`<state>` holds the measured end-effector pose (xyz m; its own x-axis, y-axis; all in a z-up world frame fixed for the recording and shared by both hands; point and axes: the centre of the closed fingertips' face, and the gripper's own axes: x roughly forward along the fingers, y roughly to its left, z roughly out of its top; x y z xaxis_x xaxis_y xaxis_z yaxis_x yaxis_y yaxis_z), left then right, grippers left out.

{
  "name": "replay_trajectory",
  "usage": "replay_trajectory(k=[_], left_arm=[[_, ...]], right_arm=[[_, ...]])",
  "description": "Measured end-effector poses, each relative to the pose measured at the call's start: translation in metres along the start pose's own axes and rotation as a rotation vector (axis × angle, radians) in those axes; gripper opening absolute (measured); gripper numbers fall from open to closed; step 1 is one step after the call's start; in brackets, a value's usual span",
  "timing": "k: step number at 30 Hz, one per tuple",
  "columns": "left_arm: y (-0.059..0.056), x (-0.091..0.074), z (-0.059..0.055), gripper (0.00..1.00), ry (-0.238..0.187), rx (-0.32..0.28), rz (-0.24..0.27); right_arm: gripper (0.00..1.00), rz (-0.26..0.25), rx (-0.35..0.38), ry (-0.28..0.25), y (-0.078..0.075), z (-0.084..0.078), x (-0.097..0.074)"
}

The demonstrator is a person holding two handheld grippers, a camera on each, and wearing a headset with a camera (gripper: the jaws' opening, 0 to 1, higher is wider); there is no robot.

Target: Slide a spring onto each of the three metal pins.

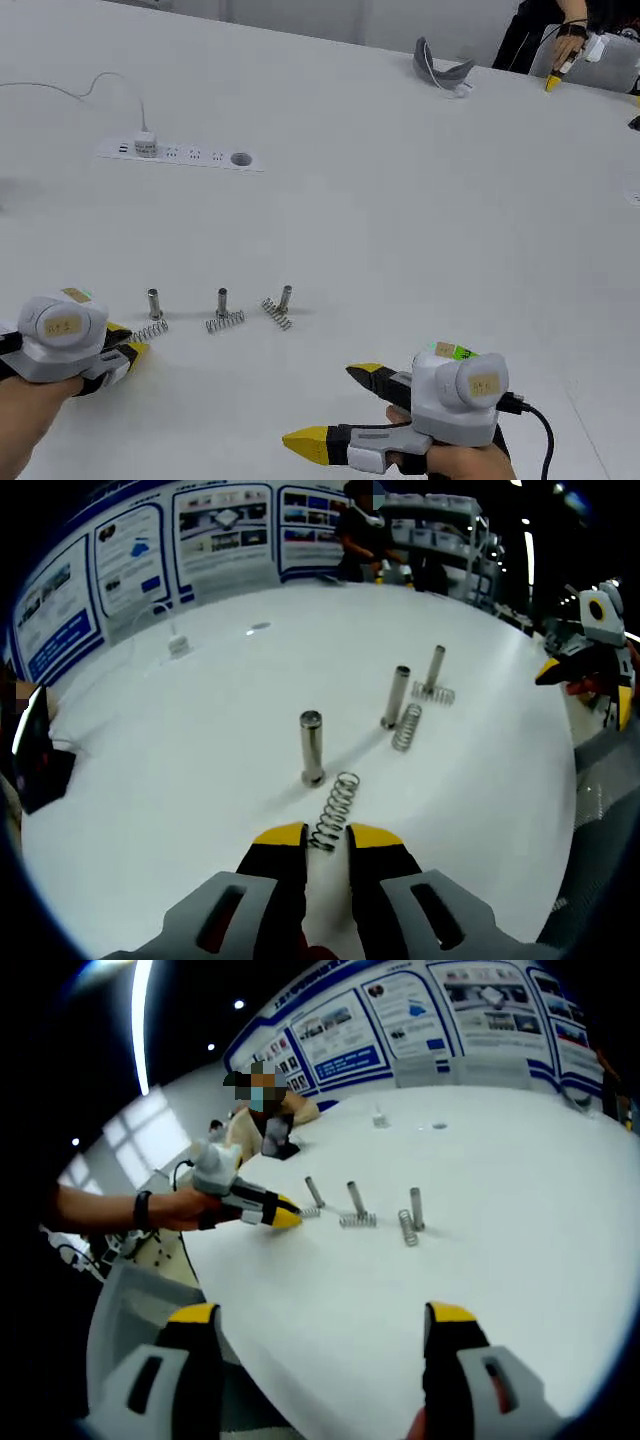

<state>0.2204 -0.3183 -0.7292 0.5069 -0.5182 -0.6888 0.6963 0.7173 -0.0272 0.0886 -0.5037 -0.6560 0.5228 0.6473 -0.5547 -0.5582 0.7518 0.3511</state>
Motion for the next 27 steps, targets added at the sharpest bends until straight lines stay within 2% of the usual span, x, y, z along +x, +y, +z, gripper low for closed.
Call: replay_trajectory(k=[4,6,8,11,14,20,27], left_arm=[[-0.002,0.000,0.001,0.14,-0.002,0.013,-0.014],[-0.003,-0.001,0.000,0.13,0.001,0.007,-0.027],[-0.002,-0.002,-0.002,0.11,0.005,0.028,-0.027],[-0.003,-0.005,-0.002,0.10,-0.004,-0.002,-0.034],[0.000,-0.007,-0.004,0.10,0.008,-0.026,-0.025],[0.002,-0.014,-0.012,0.10,0.025,-0.040,-0.028],[0.002,-0.027,-0.022,0.10,0.029,-0.065,-0.014]], right_arm=[[0.85,-0.007,-0.006,-0.004,0.001,0.006,-0.001],[0.85,-0.007,-0.046,0.038,0.001,0.002,0.000],[0.85,-0.010,-0.076,0.061,0.002,0.002,0.001],[0.85,-0.002,-0.076,0.062,0.003,0.004,0.002],[0.85,0.008,-0.074,0.061,0.005,0.006,0.006],[0.85,0.022,-0.068,0.058,0.013,0.008,0.009],[0.85,0.037,-0.071,0.090,0.017,0.002,0.007]])
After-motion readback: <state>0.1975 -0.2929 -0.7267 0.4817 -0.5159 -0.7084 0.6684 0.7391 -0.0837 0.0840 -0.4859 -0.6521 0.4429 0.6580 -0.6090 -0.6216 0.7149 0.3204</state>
